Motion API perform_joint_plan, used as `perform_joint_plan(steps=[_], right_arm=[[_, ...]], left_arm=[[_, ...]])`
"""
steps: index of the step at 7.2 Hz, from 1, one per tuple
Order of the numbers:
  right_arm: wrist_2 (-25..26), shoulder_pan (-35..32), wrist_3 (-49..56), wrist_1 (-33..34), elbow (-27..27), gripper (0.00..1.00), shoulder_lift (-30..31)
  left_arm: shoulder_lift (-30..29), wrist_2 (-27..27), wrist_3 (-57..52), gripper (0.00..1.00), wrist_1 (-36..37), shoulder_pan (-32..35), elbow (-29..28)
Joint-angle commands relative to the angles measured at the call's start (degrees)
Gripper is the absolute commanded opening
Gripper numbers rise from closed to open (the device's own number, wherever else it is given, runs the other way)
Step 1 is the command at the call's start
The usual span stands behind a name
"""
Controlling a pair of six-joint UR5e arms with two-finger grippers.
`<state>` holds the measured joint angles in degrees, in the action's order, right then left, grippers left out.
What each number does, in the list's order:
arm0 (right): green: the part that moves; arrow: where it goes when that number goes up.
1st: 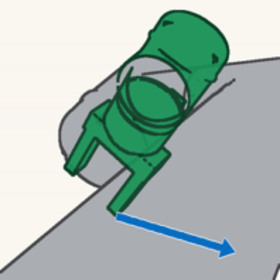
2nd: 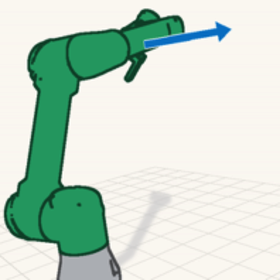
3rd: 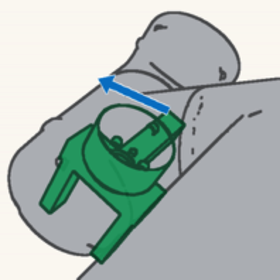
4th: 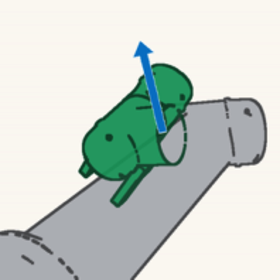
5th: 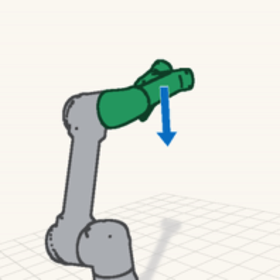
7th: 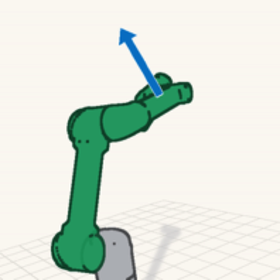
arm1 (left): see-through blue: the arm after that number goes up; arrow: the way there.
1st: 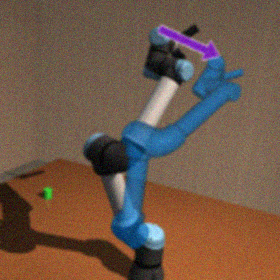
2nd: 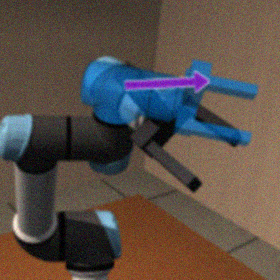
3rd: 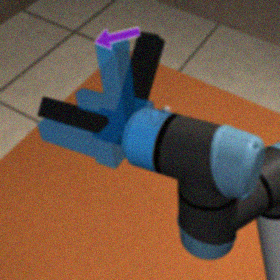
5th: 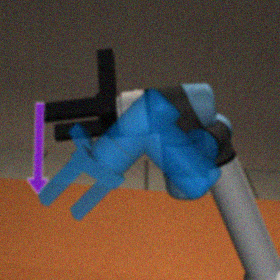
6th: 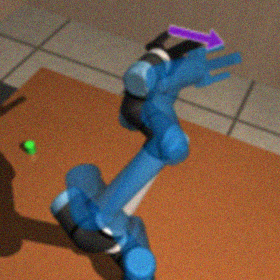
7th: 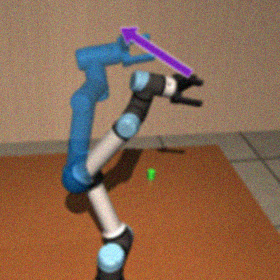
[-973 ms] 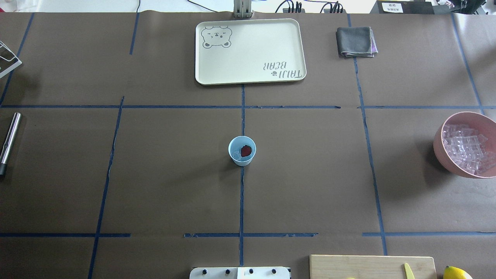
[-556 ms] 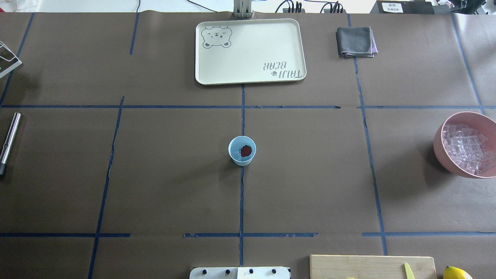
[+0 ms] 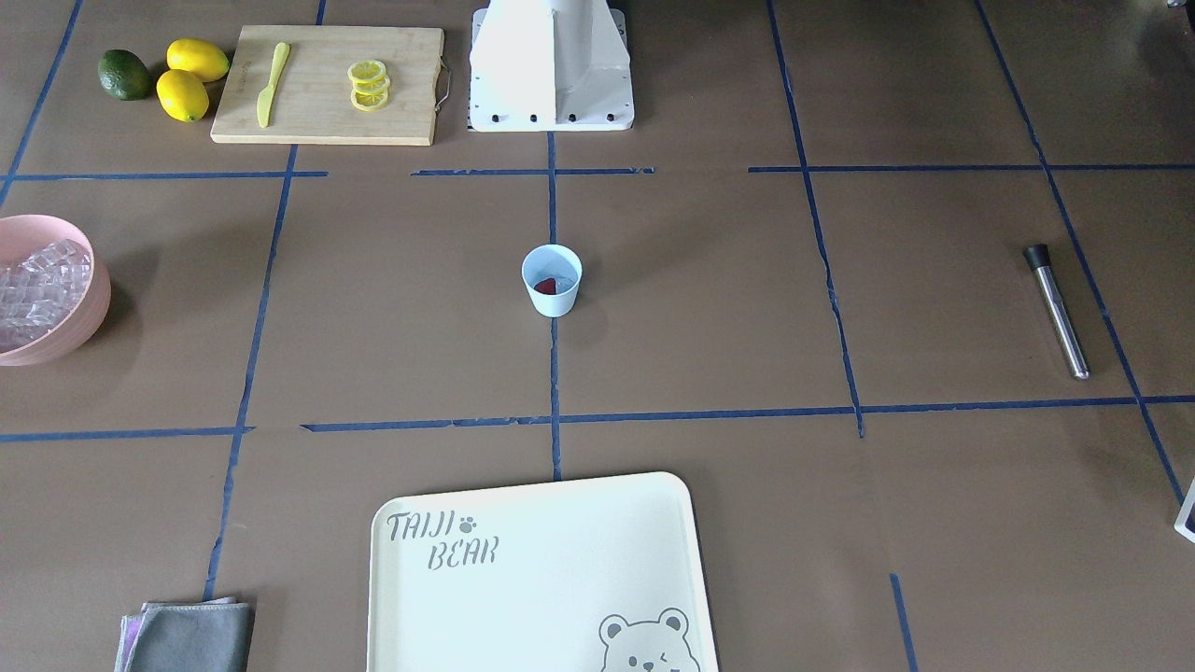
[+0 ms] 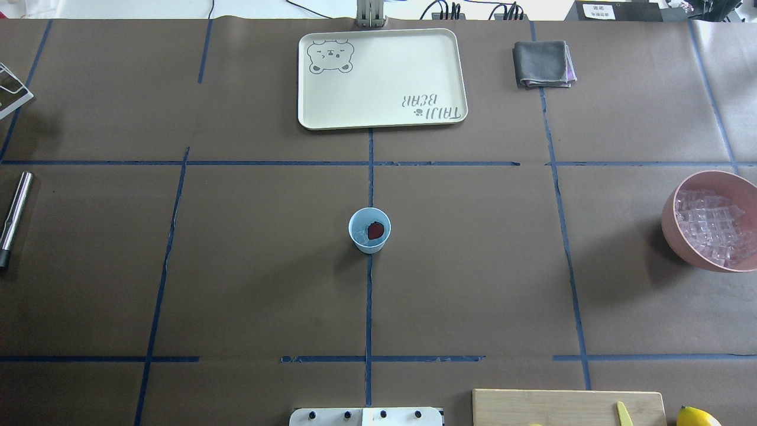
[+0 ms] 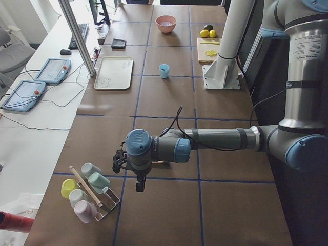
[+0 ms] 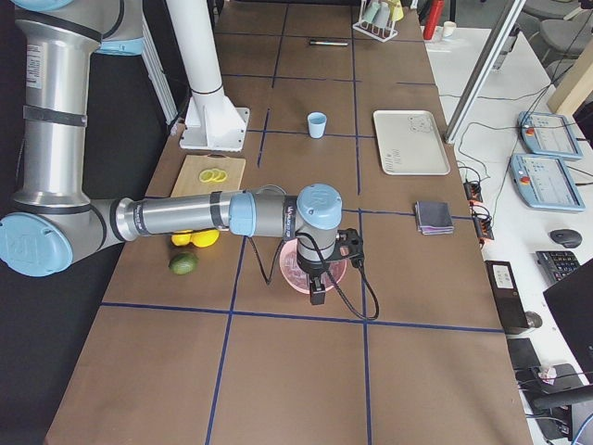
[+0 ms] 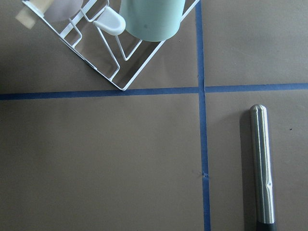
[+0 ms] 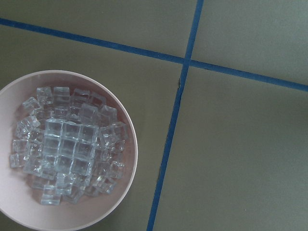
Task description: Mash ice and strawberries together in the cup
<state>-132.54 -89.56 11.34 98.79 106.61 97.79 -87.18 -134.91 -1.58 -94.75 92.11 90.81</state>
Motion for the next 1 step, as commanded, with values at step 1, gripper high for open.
perform_joint_plan(steps=[1], right_arm=[[0.0, 0.0, 0.0, 0.0, 0.1, 0.99, 0.0]], left_arm=[[-0.1, 0.0, 0.0, 1.00, 0.0, 0.0, 0.2]])
